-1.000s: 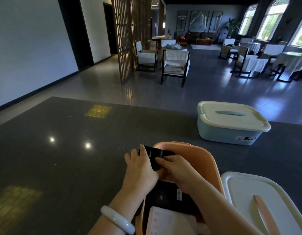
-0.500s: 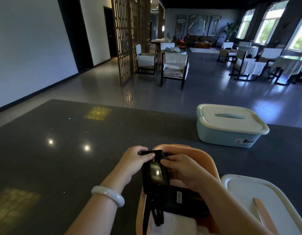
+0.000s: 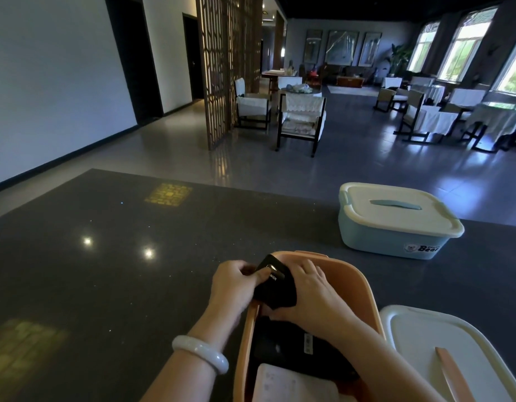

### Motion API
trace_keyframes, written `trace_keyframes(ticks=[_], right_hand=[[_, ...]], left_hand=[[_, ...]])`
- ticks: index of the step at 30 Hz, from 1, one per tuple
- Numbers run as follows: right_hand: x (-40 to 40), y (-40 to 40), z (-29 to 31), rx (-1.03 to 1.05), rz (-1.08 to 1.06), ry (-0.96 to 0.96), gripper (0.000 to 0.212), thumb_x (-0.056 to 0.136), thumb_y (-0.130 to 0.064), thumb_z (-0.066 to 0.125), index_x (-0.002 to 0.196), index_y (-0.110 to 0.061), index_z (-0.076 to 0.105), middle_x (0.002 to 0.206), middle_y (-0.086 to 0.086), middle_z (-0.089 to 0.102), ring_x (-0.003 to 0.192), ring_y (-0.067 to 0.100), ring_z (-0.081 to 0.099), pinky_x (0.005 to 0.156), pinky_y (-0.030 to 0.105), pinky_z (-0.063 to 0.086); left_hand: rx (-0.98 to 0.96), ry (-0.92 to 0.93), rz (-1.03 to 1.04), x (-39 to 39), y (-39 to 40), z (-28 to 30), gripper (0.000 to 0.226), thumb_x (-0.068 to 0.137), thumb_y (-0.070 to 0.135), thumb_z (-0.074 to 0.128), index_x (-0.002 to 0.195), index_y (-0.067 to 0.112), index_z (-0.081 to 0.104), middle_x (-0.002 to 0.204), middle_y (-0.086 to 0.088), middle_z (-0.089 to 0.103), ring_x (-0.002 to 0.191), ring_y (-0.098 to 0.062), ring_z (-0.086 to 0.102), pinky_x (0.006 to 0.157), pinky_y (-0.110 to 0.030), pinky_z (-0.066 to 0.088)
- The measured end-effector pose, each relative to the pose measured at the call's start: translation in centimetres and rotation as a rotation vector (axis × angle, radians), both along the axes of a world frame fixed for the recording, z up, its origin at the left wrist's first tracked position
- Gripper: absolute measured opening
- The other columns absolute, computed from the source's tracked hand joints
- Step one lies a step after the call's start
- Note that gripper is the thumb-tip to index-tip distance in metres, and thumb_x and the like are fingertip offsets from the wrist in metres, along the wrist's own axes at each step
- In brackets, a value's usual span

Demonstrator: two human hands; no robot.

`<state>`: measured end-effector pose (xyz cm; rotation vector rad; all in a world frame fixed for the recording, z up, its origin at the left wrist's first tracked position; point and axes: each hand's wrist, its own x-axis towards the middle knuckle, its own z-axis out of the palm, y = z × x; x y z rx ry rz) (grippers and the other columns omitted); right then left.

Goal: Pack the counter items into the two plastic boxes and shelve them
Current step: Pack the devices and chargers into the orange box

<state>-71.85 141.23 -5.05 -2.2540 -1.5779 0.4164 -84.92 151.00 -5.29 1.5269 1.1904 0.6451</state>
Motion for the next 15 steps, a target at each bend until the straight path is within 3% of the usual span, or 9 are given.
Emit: trace_keyframes(ticks=[3,8,11,15], right_hand=[[0.8,-0.2,-0.4,0.094,0.016,0.043,0.093,0.06,-0.069,0.072,0.14,-0.036,0.037,0.138,-0.017,0.04,0.128,0.007,0.035,0.105,0.028,0.035],[3.8,-0.2,-0.3,0.069,0.027,0.111,0.077,0.057,-0.054,0.076,0.128,-0.038,0.051,0.124,-0.02,0.053,0.118,0.003,0.047,0.1,0.027,0.042],[5.0,-0.2,-1.1,-0.049,0.022,0.12,0.065,0.061,-0.044,0.084,0.119,-0.037,0.055,0.108,-0.022,0.056,0.105,0.002,0.053,0.083,0.016,0.044],[5.5,0.0,-3.1,-0.12,0.003,0.179,0.083,0.063,-0.04,0.085,0.136,-0.036,0.046,0.119,-0.021,0.05,0.107,-0.001,0.047,0.089,0.018,0.039]], left_hand=[[0.099,0.043,-0.059,-0.2,-0.2,-0.4,0.011,0.083,0.036,0.073,0.086,0.026,0.069,0.078,0.007,0.072,0.073,-0.003,0.067,0.061,-0.019,0.05],[0.335,0.25,-0.169,-0.9,-0.5,-2.1,0.036,0.097,0.039,0.051,0.131,0.026,0.054,0.125,0.008,0.055,0.118,-0.01,0.051,0.099,-0.033,0.047],[0.233,0.229,-0.275,-1.1,-1.0,-3.1,0.041,0.099,0.045,0.04,0.135,0.027,0.047,0.123,0.01,0.058,0.107,-0.001,0.056,0.089,-0.021,0.048],[0.176,0.185,-0.323,-1.1,-1.6,-3.9,0.049,0.101,0.045,0.033,0.147,0.027,0.034,0.119,0.012,0.061,0.101,0.005,0.059,0.084,-0.016,0.048]])
